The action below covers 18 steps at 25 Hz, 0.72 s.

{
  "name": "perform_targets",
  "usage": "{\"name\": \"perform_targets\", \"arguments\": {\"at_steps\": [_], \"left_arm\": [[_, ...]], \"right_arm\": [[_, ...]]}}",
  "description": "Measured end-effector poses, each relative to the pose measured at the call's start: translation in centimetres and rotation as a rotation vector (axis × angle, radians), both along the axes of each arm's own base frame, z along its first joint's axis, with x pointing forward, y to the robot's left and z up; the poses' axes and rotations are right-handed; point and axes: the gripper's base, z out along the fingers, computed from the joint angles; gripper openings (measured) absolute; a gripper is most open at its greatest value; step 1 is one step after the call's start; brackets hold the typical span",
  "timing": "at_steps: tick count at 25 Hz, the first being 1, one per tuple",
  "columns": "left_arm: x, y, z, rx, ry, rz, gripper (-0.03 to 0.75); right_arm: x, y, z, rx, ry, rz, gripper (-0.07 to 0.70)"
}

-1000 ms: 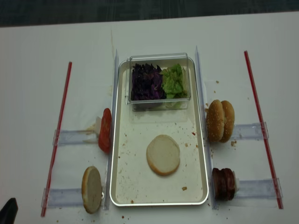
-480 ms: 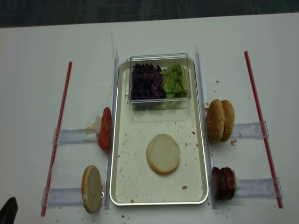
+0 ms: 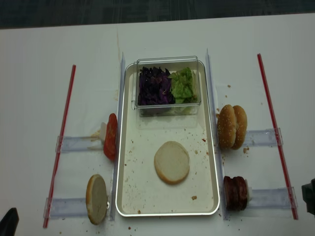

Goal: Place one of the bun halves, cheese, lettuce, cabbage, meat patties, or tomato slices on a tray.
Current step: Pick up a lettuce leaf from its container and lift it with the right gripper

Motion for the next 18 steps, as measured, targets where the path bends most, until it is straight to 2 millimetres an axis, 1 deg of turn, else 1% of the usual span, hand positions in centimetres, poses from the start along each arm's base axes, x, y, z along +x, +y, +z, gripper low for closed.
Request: {"name": "perform_targets", "arguments": {"at_steps": [9, 13, 18], "left_arm": [[0.0, 0.0, 0.0, 0.0, 0.0, 0.0, 0.44], [0.0, 0.0, 0.0, 0.0, 0.0, 0.0, 0.44], [0.0, 0.0, 0.0, 0.0, 0.0, 0.0, 0.439]], "right_arm": [[2.5, 0.0, -1.8, -0.002, 0.197, 0.0, 0.664], [2.9, 0.0, -2.2, -0.002, 0.224, 0.0, 0.664], [2.9, 0.0, -2.2, -0.003, 0.228, 0.0, 0.664]]}}
